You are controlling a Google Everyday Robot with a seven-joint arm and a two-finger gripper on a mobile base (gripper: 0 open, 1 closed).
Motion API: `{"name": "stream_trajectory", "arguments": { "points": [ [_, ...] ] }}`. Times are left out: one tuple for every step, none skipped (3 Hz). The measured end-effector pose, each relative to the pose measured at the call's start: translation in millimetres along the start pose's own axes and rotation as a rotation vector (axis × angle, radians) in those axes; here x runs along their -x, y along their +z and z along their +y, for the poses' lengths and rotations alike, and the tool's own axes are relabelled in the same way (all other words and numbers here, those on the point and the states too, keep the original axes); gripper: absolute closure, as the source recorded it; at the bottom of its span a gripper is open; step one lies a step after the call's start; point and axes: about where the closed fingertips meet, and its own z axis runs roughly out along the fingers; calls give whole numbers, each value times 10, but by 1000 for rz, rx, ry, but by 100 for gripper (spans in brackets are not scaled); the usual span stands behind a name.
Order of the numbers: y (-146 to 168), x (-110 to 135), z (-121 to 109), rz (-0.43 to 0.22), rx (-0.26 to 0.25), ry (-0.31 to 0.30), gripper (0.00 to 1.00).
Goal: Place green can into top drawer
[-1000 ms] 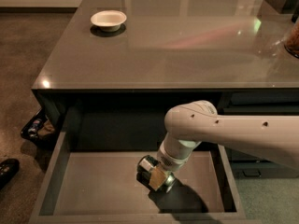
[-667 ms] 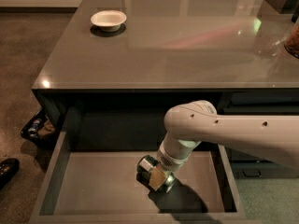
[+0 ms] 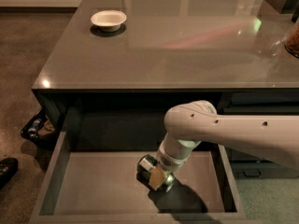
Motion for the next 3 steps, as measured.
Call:
{"name": "stream_trajectory", "arguments": {
  "points": [
    [0,0,0,0,0,0,12],
    [0,0,0,0,0,0,0],
    [0,0,0,0,0,0,0]
  ]
}}
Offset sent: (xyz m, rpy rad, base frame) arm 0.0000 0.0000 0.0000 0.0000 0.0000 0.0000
